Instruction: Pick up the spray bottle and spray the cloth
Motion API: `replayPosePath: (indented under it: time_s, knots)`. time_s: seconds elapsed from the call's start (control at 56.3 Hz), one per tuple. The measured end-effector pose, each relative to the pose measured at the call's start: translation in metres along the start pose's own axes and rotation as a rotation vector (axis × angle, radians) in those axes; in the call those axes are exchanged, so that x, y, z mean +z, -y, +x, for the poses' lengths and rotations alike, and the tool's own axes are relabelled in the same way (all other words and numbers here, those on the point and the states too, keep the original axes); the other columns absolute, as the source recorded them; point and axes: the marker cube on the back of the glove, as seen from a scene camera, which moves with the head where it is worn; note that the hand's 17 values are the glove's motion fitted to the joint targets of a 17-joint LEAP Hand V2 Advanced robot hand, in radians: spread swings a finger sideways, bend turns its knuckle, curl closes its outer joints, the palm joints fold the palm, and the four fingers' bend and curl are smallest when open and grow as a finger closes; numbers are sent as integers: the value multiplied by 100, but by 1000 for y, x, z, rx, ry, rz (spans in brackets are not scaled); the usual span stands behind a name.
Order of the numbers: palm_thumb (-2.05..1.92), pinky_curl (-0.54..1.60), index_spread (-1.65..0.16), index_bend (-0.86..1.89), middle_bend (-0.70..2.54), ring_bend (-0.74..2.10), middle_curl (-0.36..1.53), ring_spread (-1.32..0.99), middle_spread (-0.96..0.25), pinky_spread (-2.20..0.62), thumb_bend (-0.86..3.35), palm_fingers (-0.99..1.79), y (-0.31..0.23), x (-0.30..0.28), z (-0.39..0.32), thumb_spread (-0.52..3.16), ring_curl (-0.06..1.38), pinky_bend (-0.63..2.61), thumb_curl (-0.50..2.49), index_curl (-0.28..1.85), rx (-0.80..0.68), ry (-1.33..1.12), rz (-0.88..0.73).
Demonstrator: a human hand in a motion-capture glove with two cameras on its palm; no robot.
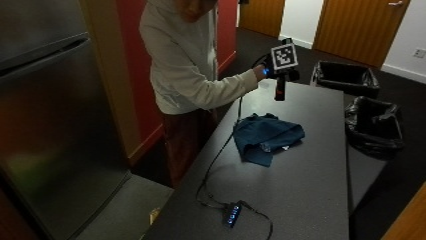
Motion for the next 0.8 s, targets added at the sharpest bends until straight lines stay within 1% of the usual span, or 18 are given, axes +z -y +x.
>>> replayPosePath:
  time_s: [0.053, 0.178, 0.284, 0.338, 0.409, 0.426, 0.48, 0.497, 0.569, 0.657, 0.728, 0.764, 0.799]
  knots:
    - [96, 39, -15, 38, 58, 57, 49, -19, -17, -24, -4, 138, 0, 9, -11, 11, 44, 36, 77, 53, -11, 127, 18]
    - [96, 39, -15, 38, 58, 57, 49, -19, -17, -24, -4, 138, -16, 33, 18, 11, 44, 36, 77, 53, -7, 59, -73]
    - [96, 39, -15, 37, 58, 57, 49, -19, -17, -24, -4, 138, -16, 65, 18, 11, 44, 36, 77, 53, -2, 194, -29]
    - [96, 39, -15, 37, 58, 57, 49, -19, -17, -24, -4, 138, -19, 83, 29, 11, 44, 36, 77, 54, 3, 171, -27]
    - [96, 39, -15, 37, 58, 57, 49, -19, -17, -24, -4, 137, -20, 97, 62, 11, 44, 36, 77, 53, 10, -9, 8]
    - [96, 39, -15, 37, 58, 57, 49, -19, -17, -24, -3, 137, -22, 102, 60, 12, 44, 36, 77, 53, 14, 22, -1]
    - [96, 39, -15, 37, 58, 57, 49, -20, -17, -24, -4, 137, -29, 120, 34, 12, 44, 36, 77, 53, 29, 255, -20]
    - [96, 39, -15, 37, 58, 57, 49, -20, -17, -24, -4, 137, -29, 127, 34, 12, 44, 36, 77, 53, 33, 273, -14]
    - [96, 39, -15, 37, 58, 57, 49, -20, -17, -25, -4, 137, -35, 159, 67, 12, 44, 36, 78, 54, 53, 75, -15]
    - [96, 39, -15, 36, 58, 57, 49, -20, -17, -25, -4, 137, -29, 164, 57, 12, 44, 36, 78, 54, 68, 207, 48]
    - [97, 39, -15, 36, 57, 56, 49, -19, -17, -25, -3, 136, -42, 202, 52, 13, 44, 36, 78, 54, 58, 258, -31]
    - [97, 39, -15, 36, 57, 56, 49, -19, -17, -25, -3, 136, -46, 212, 61, 13, 44, 36, 78, 54, 56, 204, -54]
    - [97, 39, -15, 36, 57, 56, 49, -19, -17, -25, -4, 136, -49, 202, 74, 13, 44, 36, 77, 54, 53, 125, -75]
